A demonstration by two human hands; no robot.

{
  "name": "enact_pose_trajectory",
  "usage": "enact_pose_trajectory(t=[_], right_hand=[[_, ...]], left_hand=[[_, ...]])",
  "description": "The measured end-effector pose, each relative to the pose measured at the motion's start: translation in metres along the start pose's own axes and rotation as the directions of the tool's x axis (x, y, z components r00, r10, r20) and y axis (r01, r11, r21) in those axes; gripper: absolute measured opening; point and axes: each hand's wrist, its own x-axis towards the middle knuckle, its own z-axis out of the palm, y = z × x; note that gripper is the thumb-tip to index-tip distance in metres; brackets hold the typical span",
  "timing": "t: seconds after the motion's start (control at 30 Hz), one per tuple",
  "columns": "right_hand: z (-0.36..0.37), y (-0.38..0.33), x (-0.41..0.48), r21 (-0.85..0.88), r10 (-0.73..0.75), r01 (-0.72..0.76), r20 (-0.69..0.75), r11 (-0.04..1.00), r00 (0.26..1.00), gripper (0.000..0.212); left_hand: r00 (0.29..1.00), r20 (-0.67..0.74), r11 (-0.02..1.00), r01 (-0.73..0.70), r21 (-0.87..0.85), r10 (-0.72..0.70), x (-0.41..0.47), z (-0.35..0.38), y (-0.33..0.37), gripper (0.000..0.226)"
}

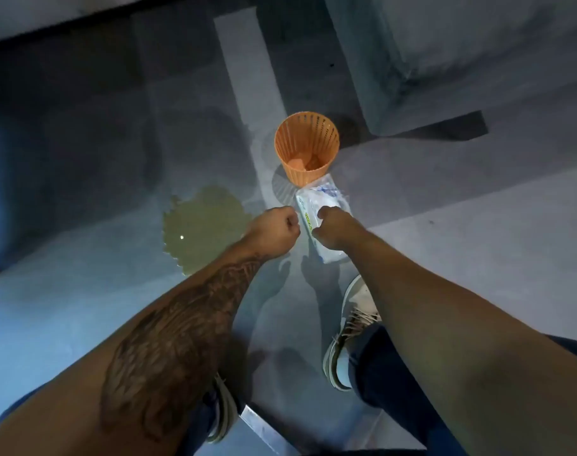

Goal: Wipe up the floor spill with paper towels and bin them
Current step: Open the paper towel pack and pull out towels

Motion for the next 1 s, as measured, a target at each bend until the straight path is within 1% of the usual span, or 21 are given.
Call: enact_pose_trajectory(t=[0.07, 0.1, 0.13, 0.2, 0.3, 0.37, 0.43, 0.5, 0.6, 0.63, 0.73, 0.8, 0.87, 0.9, 0.93, 1.0], right_hand=[[0.006, 0.0, 0.005, -0.119, 0.016, -0.01, 0.052, 0.993, 0.999, 0.049], [0.011, 0.001, 0.007, -0.209, 0.01, 0.007, 0.082, 0.978, 0.997, 0.048], [0.014, 0.001, 0.004, -0.261, 0.015, 0.014, 0.111, 0.965, 0.994, 0.047], [0.022, 0.001, 0.003, -0.304, -0.018, 0.057, 0.129, 0.951, 0.991, 0.04], [0.035, 0.006, -0.002, -0.305, -0.1, 0.119, 0.077, 0.945, 0.992, 0.038], [0.043, 0.008, -0.01, -0.268, -0.135, 0.152, 0.08, 0.951, 0.988, 0.041], [0.051, 0.011, -0.018, -0.171, -0.144, 0.157, 0.087, 0.973, 0.986, 0.041], [0.055, 0.014, -0.025, -0.065, -0.145, 0.15, 0.086, 0.987, 0.986, 0.035], [0.056, 0.015, -0.032, 0.017, -0.107, 0.106, 0.088, 0.994, 0.99, 0.027], [0.055, 0.014, -0.032, 0.039, -0.101, 0.098, 0.091, 0.994, 0.991, 0.028], [0.057, 0.014, -0.029, 0.145, -0.072, 0.058, 0.097, 0.988, 0.993, 0.044], [0.058, 0.016, -0.022, 0.189, -0.031, 0.016, 0.078, 0.982, 0.996, 0.04], [0.057, 0.019, -0.016, 0.196, 0.004, -0.024, 0.102, 0.98, 0.995, 0.036], [0.057, 0.02, -0.012, 0.175, -0.006, -0.015, 0.12, 0.984, 0.993, 0.035], [0.057, 0.022, -0.01, 0.155, -0.027, 0.01, 0.105, 0.988, 0.994, 0.033], [0.057, 0.02, -0.007, 0.159, -0.049, 0.046, 0.015, 0.986, 0.999, 0.03]], left_hand=[[0.999, 0.006, 0.998, 0.042, -0.051, -0.042, 0.006, 0.002, -0.003, 0.016], [0.998, 0.009, 0.995, 0.059, -0.079, -0.058, 0.008, 0.004, -0.006, 0.015], [0.995, 0.025, 0.989, 0.102, -0.111, -0.1, 0.008, 0.005, -0.007, 0.013], [0.989, 0.051, 0.967, 0.149, -0.205, -0.142, 0.012, 0.011, -0.009, 0.014], [0.969, 0.099, 0.913, 0.246, -0.327, -0.225, 0.015, 0.02, -0.009, 0.02], [0.946, 0.162, 0.839, 0.324, -0.437, -0.281, 0.014, 0.025, -0.007, 0.024], [0.93, 0.225, 0.776, 0.367, -0.512, -0.291, 0.011, 0.032, -0.006, 0.028], [0.917, 0.262, 0.737, 0.398, -0.546, -0.3, 0.009, 0.039, -0.005, 0.034], [0.899, 0.304, 0.728, 0.435, -0.529, -0.317, 0.008, 0.045, -0.004, 0.034], [0.894, 0.32, 0.733, 0.442, -0.517, -0.313, 0.008, 0.047, -0.004, 0.033], [0.872, 0.38, 0.736, 0.471, -0.487, -0.307, 0.012, 0.051, -0.005, 0.038], [0.85, 0.399, 0.71, 0.514, -0.482, -0.344, 0.016, 0.053, -0.01, 0.04], [0.836, 0.377, 0.657, 0.547, -0.52, -0.398, 0.02, 0.056, -0.017, 0.039], [0.842, 0.336, 0.624, 0.538, -0.566, -0.422, 0.021, 0.059, -0.02, 0.035], [0.85, 0.277, 0.587, 0.513, -0.626, -0.447, 0.022, 0.061, -0.023, 0.027], [0.847, 0.163, 0.513, 0.447, -0.733, -0.505, 0.024, 0.066, -0.027, 0.006]])
